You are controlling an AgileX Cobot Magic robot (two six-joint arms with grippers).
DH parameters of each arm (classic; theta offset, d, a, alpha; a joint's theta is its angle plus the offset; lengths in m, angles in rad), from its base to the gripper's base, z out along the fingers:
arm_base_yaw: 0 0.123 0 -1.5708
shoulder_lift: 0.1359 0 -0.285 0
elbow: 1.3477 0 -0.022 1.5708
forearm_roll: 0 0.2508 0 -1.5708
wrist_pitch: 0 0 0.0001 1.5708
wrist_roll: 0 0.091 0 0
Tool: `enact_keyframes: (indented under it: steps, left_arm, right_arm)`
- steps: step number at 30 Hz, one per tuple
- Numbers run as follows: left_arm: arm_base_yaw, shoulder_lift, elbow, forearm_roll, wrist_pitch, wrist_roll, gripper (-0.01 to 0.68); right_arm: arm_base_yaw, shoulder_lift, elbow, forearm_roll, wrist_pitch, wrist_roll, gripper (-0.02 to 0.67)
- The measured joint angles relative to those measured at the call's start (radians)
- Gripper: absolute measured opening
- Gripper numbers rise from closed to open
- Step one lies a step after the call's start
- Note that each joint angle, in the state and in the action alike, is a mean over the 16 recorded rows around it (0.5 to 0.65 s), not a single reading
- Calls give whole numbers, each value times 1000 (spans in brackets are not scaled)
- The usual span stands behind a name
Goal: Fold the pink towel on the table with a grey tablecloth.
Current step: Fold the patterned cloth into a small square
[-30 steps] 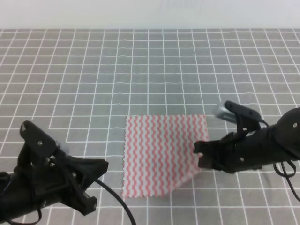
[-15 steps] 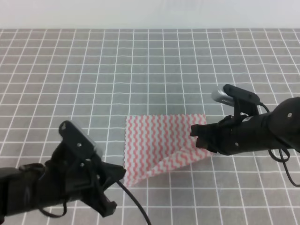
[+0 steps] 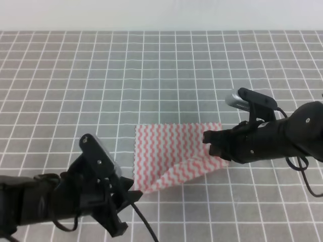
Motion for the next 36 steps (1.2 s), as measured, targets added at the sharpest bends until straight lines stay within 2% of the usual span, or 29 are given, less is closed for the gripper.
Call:
enact_keyframes:
  steps: [5,21,36]
  left_arm:
    - [0,17,-25,-3,-10,51,243]
    - [0,38,-58,138,-60,199,244]
    - [0,119,-68,103,-88,261,245]
  right_arm:
    - [0,-1,-5,0,3,-7,-12]
    - [0,-6,-8,13,-15,-20,-13]
    - [0,-4,-8,13,-16,-20,-13]
